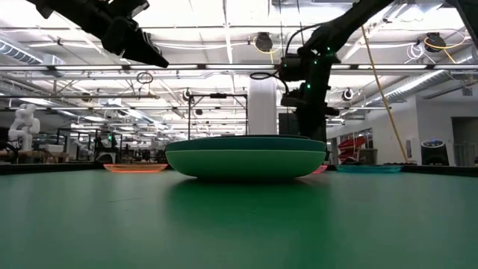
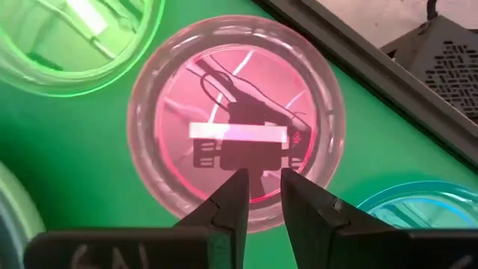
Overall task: Stack plastic plates
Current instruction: Stack the light pink plate on top of the dark blue plate
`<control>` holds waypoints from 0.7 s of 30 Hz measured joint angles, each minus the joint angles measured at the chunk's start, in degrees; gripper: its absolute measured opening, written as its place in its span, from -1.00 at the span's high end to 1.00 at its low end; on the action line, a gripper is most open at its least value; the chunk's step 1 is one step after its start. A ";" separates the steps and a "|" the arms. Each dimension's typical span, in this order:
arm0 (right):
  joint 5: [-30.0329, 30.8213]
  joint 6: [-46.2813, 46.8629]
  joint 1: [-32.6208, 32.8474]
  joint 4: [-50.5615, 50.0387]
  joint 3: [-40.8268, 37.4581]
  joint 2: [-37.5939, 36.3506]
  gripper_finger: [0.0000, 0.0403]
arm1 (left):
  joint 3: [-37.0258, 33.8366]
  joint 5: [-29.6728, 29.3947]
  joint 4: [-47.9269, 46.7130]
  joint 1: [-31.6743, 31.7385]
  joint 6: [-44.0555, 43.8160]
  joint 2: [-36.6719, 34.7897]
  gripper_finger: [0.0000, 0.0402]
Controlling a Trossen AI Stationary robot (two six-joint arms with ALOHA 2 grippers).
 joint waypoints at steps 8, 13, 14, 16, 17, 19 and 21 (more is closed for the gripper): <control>0.09 -2.58 -2.89 1.14 0.00 1.61 0.63 | 0.00 0.00 0.01 0.00 0.28 0.00 0.26; -0.02 -2.67 -3.73 2.75 0.00 1.59 0.63 | 0.00 0.00 0.00 0.00 0.28 0.00 0.26; 0.01 -2.57 -3.95 2.90 0.00 1.59 0.62 | 0.00 0.00 0.00 0.00 0.28 0.00 0.26; 0.02 -2.54 -4.32 3.18 0.00 1.59 0.61 | 0.00 0.00 0.00 0.00 0.26 0.00 0.26; 0.02 -2.47 -4.51 3.28 0.00 1.59 0.60 | 0.00 0.00 0.00 0.00 0.26 0.02 0.26; 0.02 -2.18 -4.89 3.41 0.00 1.59 0.56 | 0.00 0.00 0.02 0.00 0.26 0.00 0.26; 0.01 -2.02 -5.22 3.29 0.00 1.62 0.50 | 0.00 0.00 0.00 0.00 0.26 0.02 0.26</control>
